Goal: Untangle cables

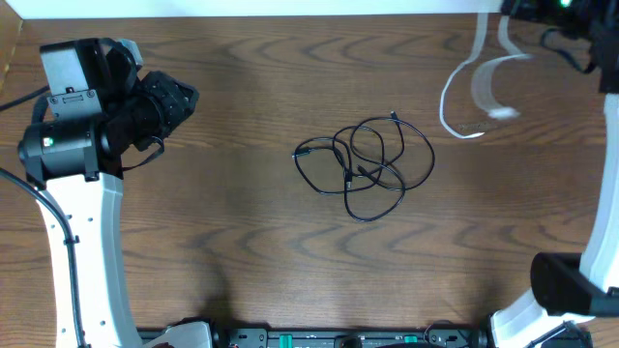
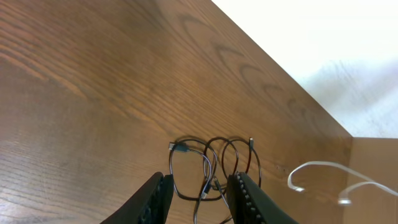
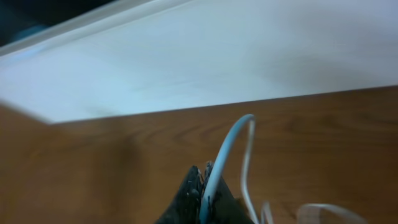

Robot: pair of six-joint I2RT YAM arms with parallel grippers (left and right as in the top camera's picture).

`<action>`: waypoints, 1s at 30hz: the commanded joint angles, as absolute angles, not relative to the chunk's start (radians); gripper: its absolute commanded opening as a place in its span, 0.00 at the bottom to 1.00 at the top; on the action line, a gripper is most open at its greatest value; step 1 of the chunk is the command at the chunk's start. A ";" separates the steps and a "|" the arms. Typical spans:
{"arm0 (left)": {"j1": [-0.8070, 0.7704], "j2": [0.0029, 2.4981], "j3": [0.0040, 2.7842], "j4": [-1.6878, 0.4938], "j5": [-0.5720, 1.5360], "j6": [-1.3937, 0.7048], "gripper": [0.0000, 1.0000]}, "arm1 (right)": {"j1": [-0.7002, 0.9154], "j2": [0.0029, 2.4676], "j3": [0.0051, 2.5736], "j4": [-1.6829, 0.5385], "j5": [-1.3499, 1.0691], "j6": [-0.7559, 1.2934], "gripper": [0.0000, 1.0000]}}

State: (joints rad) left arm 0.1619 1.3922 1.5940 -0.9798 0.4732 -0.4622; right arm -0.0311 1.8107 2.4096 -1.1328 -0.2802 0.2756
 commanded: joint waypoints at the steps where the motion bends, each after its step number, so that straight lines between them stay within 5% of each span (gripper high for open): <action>1: 0.140 1.392 1.593 -0.982 0.489 -0.438 0.34 | -0.142 1.907 2.419 -1.106 -0.228 0.192 0.01; 13: 0.061 1.392 1.593 -0.967 0.478 -0.438 0.33 | -0.472 2.268 2.419 -0.646 -0.190 0.329 0.01; 22: 0.059 1.392 1.593 -0.955 0.478 -0.438 0.29 | -0.575 2.447 2.419 -0.533 -0.181 0.350 0.02; 24: 0.059 1.392 1.593 -0.956 0.478 -0.438 0.29 | -0.587 2.471 2.419 -0.536 -0.182 0.371 0.41; 25: 0.059 1.392 1.593 -0.955 0.478 -0.438 0.29 | -0.595 2.482 2.419 -0.551 -0.186 0.373 0.99; 30: 0.059 1.392 1.593 -0.942 0.479 -0.438 0.29 | -0.608 2.473 2.421 -0.640 -0.180 0.374 0.99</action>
